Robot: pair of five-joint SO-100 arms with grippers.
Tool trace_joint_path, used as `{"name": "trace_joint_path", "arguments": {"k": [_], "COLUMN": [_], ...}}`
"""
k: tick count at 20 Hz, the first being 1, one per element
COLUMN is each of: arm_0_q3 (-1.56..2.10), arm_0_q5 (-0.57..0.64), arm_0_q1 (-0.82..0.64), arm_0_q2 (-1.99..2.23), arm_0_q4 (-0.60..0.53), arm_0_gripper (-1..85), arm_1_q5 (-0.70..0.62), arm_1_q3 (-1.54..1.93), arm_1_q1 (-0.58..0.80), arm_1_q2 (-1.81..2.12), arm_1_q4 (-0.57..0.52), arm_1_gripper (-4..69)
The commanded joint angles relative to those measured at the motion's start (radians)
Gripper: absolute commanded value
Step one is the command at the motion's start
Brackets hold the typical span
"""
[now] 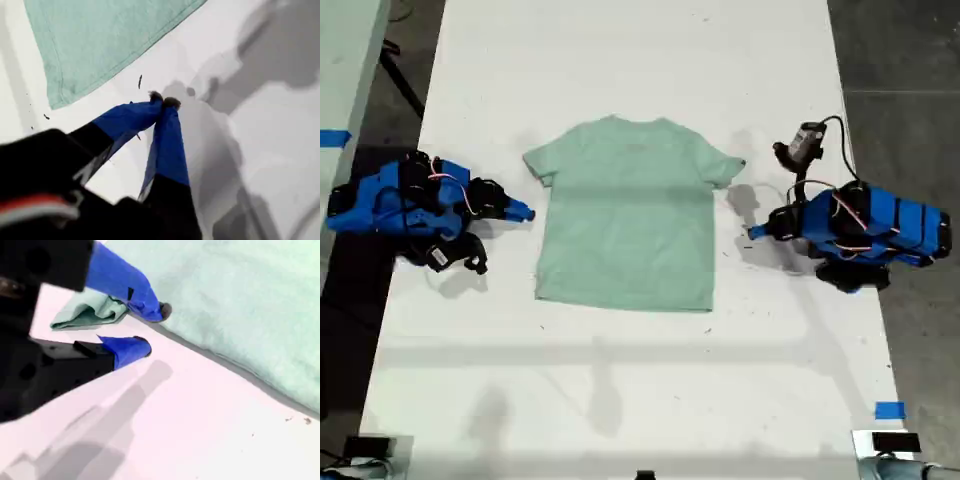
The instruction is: Fold t-shirt
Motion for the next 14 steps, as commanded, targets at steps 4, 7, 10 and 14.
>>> {"name": "trace_joint_path", "arguments": {"k": [4, 7, 10, 14], "arm_0_q3": [-0.012, -0.012, -0.012, -0.012], "arm_0_q5": [0.002, 0.002, 0.002, -0.074], "arm_0_q1": [0.078, 0.078, 0.051, 0.083], "arm_0_q2": [0.011, 0.011, 0.011, 0.011], "arm_0_q4": [0.012, 0.012, 0.012, 0.000], "arm_0_gripper": [0.0, 0.0, 0.8, 1.2], "arm_1_q5": [0.844, 0.844, 0.838, 0.755], "arm_1_q3": [0.006, 0.006, 0.006, -0.029], "arm_1_q1": [0.064, 0.064, 0.066, 0.028], "arm_1_q2": [0.005, 0.005, 0.005, 0.005], "arm_1_q4": [-0.049, -0.049, -0.043, -0.003], "arm_1_gripper": [-0.9, -0.9, -0.9, -1.0]}}
